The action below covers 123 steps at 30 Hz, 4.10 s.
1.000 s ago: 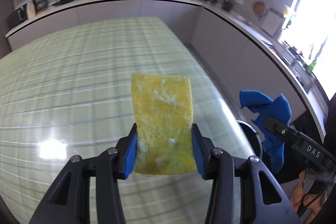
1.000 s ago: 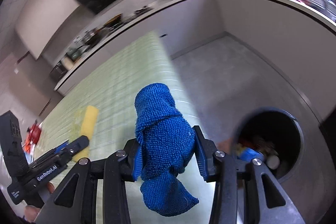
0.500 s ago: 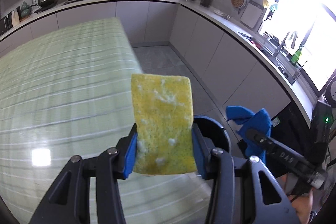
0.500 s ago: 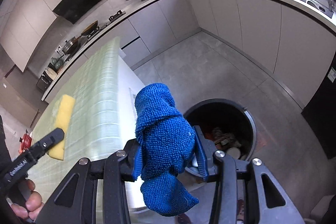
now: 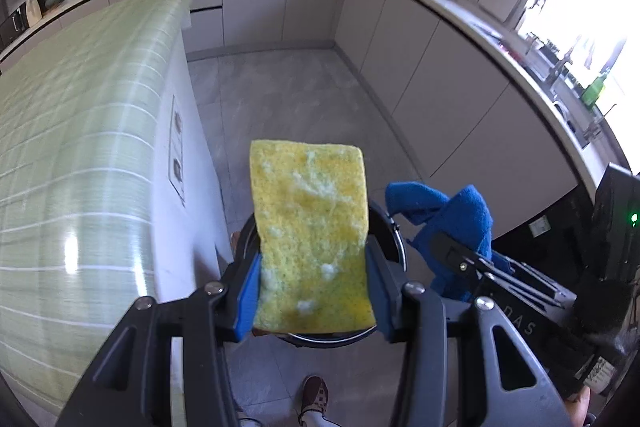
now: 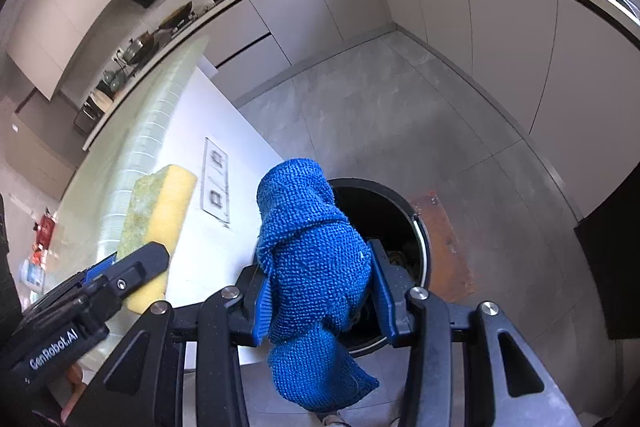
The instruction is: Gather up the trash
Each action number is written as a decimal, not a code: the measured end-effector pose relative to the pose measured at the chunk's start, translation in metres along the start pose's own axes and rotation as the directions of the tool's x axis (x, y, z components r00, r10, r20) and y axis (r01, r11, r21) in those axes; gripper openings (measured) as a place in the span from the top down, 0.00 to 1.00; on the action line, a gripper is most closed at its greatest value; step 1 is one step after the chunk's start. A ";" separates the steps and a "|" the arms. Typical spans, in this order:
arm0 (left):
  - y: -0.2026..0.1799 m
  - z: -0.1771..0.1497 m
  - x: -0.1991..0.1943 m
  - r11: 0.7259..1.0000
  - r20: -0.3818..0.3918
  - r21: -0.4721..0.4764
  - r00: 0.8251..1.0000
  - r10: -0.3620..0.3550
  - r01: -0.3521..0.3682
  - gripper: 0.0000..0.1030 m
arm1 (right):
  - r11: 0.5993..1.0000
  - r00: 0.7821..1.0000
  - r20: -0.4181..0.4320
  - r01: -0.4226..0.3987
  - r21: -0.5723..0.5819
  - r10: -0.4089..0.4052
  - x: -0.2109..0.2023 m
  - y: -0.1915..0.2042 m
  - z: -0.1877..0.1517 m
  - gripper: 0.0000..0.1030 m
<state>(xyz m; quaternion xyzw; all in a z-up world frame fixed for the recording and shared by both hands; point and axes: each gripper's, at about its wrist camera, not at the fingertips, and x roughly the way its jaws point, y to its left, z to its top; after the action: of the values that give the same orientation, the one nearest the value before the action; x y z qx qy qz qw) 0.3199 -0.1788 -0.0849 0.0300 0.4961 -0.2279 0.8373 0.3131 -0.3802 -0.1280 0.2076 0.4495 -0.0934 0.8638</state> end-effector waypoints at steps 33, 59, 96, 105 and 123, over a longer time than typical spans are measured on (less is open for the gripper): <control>-0.018 0.014 -0.051 0.990 0.092 -0.038 0.986 0.141 -0.138 0.36 | 0.998 1.000 -0.003 -0.009 -0.055 0.009 -0.030 -0.024 0.006 0.34; 0.039 -0.167 -0.253 0.957 0.276 -0.154 0.920 0.280 -0.245 0.13 | 0.943 0.984 0.173 0.011 -0.333 0.050 -0.259 0.102 -0.181 0.21; -0.021 -0.217 -0.274 0.906 0.309 -0.263 0.861 0.404 -0.331 0.13 | 0.936 0.962 0.265 0.034 -0.350 0.064 -0.323 0.069 -0.199 0.20; -0.018 -0.217 -0.274 0.904 0.297 -0.266 0.864 0.406 -0.333 0.13 | 0.933 0.966 0.251 0.027 -0.360 0.069 -0.320 0.073 -0.197 0.20; -0.011 -0.219 -0.277 0.906 0.284 -0.263 0.870 0.402 -0.333 0.13 | 0.932 0.968 0.243 0.024 -0.361 0.069 -0.317 0.079 -0.198 0.20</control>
<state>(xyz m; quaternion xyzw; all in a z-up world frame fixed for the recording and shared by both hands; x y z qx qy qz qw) 0.0243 -0.0302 0.0404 -0.0014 0.3539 -0.0128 0.9352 0.0111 -0.2297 0.0514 0.0370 0.3436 -0.0250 0.9380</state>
